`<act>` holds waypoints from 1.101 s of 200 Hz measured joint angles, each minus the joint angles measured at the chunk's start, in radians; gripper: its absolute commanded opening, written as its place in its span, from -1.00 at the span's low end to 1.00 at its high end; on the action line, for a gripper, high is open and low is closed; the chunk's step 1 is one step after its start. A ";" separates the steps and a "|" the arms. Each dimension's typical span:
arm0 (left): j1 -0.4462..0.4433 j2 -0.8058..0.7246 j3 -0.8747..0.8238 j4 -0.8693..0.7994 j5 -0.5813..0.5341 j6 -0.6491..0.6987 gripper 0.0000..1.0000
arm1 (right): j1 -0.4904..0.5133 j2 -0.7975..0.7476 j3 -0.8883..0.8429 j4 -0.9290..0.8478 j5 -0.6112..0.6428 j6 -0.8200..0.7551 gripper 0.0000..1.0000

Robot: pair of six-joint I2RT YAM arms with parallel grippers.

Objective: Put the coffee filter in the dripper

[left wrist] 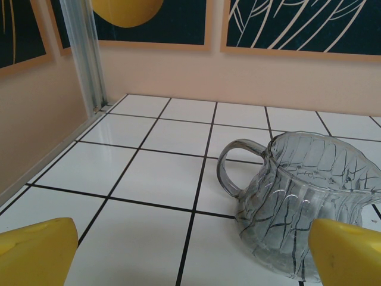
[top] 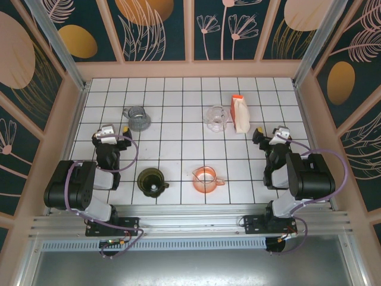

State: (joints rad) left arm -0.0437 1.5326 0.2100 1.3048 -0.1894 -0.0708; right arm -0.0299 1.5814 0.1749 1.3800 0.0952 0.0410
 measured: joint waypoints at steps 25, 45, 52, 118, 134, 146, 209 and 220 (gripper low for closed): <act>0.000 0.000 0.000 0.000 0.000 0.000 0.98 | -0.014 -0.002 0.000 0.000 -0.019 0.010 0.98; 0.000 0.000 0.000 0.000 0.000 0.000 0.98 | -0.014 -0.002 0.000 0.000 -0.026 0.010 0.98; 0.000 0.000 0.000 0.000 0.000 0.000 0.98 | -0.014 -0.002 0.000 0.000 -0.026 0.011 0.98; 0.000 -0.144 0.114 -0.243 -0.019 -0.004 0.98 | -0.004 -0.238 0.043 -0.216 0.047 0.028 0.98; 0.000 -0.217 0.129 -0.305 -0.041 -0.029 0.98 | 0.018 -0.311 0.096 -0.334 0.101 0.064 0.98; 0.000 -0.275 0.131 -0.351 -0.055 -0.056 0.98 | 0.045 -0.352 0.154 -0.439 0.156 0.093 0.98; 0.000 -0.404 0.307 -0.678 -0.201 -0.511 0.98 | 0.176 -0.390 0.407 -0.867 0.286 0.351 0.98; 0.005 -0.413 0.364 -0.756 -0.243 -0.603 0.98 | 0.142 -0.408 0.397 -0.887 0.201 0.410 0.98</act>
State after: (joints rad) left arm -0.0387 1.1198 0.5743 0.5491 -0.4324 -0.6735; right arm 0.1120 1.1732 0.5720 0.4934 0.2962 0.4515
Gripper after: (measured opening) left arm 0.990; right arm 0.989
